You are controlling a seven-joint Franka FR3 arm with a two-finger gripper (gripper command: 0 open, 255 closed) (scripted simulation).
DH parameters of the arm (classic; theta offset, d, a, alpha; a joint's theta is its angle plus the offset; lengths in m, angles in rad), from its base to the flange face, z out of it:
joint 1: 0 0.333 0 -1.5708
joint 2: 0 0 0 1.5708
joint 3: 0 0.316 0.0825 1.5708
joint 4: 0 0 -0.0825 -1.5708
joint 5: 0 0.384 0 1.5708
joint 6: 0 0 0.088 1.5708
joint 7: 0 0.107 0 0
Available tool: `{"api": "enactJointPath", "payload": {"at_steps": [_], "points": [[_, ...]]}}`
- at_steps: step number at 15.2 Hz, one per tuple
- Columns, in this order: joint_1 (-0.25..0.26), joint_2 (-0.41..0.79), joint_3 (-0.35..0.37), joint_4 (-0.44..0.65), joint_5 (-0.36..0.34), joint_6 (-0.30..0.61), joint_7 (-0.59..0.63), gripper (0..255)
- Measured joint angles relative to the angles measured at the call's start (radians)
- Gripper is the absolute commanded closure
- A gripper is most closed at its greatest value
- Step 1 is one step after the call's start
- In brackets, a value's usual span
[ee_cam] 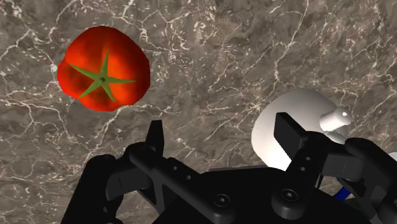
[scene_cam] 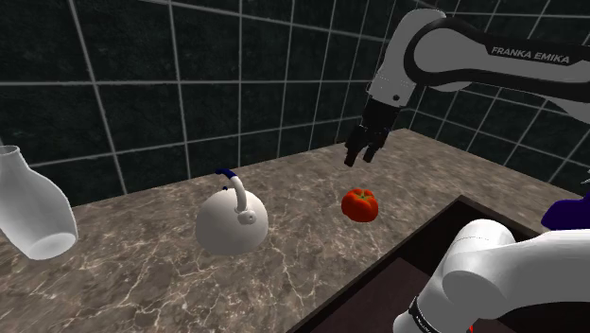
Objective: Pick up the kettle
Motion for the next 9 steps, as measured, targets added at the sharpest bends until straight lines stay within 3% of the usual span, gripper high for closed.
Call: {"api": "enactJointPath", "payload": {"at_steps": [9], "points": [[0.043,0.167,0.133,0.069,0.065,0.13,0.127,0]]}}
